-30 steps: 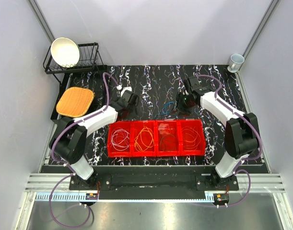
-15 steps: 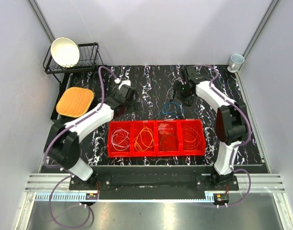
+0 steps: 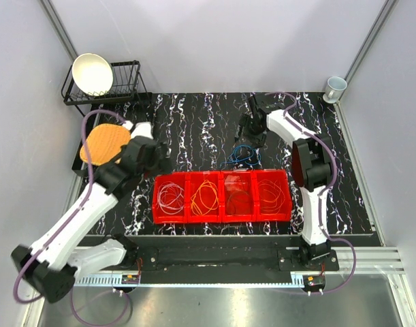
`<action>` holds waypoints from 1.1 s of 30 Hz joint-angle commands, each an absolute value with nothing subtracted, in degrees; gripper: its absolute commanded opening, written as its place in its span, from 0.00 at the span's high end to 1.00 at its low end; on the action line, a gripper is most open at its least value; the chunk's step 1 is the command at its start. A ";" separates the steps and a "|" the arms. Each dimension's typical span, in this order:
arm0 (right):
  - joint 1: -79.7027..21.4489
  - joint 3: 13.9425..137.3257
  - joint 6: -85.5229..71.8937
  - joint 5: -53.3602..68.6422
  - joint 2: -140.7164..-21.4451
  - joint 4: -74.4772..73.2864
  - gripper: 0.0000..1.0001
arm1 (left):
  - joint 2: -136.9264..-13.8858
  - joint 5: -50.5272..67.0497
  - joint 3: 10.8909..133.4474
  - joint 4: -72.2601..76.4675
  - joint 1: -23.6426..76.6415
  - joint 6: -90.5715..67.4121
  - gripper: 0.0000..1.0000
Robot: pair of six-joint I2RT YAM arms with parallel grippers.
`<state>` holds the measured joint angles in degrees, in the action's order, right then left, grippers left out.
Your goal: Untangle the cables
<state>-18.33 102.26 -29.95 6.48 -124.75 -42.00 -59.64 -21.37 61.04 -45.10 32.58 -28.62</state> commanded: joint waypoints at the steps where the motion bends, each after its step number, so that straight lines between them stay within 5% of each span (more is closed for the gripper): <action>1: -19.51 106.70 -31.90 5.80 -128.14 -43.33 0.23 | -51.09 -22.50 56.27 -50.71 32.78 -27.42 0.04; 11: -20.39 111.43 -33.14 3.96 -133.15 -44.38 0.28 | -40.43 -22.50 48.96 -47.90 32.78 -27.42 0.05; 16: -20.56 118.81 -31.73 0.36 -139.29 -48.94 0.44 | -39.11 -22.85 48.34 -47.11 32.70 -27.42 0.06; 26: -23.02 158.10 -25.32 2.28 -158.55 -59.06 0.48 | -39.81 -22.68 48.25 -46.93 32.70 -27.42 0.07; 33: -23.99 147.05 -25.31 -1.22 -151.62 -54.05 0.47 | -39.73 -22.68 48.16 -46.93 32.78 -27.60 0.08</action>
